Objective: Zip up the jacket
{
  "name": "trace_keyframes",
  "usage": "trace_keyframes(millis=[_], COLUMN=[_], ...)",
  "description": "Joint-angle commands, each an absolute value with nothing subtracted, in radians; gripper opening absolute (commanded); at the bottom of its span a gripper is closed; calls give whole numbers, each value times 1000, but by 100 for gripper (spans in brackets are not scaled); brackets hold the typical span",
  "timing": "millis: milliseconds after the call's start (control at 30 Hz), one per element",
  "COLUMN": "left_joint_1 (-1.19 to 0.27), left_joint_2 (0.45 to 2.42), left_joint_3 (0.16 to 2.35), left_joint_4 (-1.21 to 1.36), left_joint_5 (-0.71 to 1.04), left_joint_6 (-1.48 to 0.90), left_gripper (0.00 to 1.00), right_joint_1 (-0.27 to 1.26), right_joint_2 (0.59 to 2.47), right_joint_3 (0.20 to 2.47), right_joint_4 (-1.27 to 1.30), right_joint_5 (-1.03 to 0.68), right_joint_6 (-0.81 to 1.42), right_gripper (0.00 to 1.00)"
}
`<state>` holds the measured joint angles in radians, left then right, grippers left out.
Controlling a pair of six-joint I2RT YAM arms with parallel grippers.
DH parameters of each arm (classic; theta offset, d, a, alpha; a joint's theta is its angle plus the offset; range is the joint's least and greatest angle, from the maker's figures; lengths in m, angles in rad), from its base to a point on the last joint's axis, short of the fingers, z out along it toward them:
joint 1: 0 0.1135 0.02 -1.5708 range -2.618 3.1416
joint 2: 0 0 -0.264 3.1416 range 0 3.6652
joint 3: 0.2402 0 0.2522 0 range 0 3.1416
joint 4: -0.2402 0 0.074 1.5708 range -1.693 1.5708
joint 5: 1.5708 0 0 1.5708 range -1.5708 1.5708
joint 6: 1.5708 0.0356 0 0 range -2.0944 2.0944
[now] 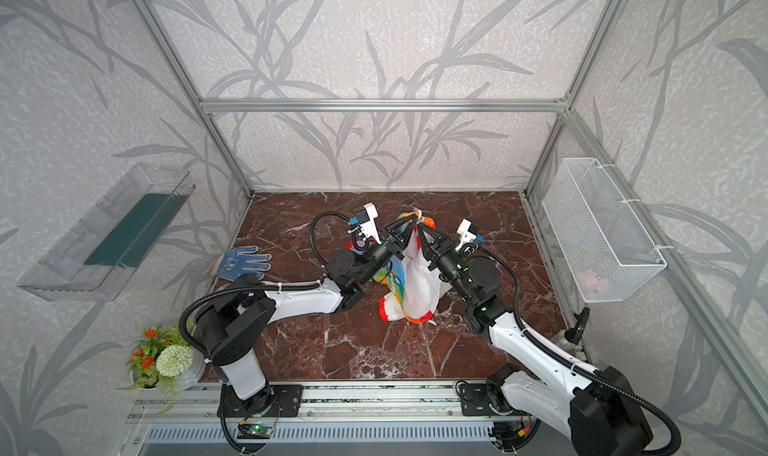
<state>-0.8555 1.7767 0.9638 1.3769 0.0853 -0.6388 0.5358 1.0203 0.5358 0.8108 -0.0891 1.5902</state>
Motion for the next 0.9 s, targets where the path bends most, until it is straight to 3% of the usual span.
trace_keyframes(millis=[0, 633, 867], left_joint_1=[-856, -849, -844], left_joint_2=[1771, 1690, 1587], left_joint_3=[941, 751, 679], left_joint_4=[1417, 1414, 1285], left_joint_5=[115, 173, 166], left_joint_6=[-614, -688, -644], left_gripper=[0, 0, 0], right_joint_1=[540, 551, 556], right_joint_2=[962, 953, 969], right_joint_3=[542, 456, 453], right_joint_4=[765, 794, 819], right_joint_5=[-56, 40, 65], right_joint_6=[1621, 1770, 1779], right_gripper=[0, 0, 0])
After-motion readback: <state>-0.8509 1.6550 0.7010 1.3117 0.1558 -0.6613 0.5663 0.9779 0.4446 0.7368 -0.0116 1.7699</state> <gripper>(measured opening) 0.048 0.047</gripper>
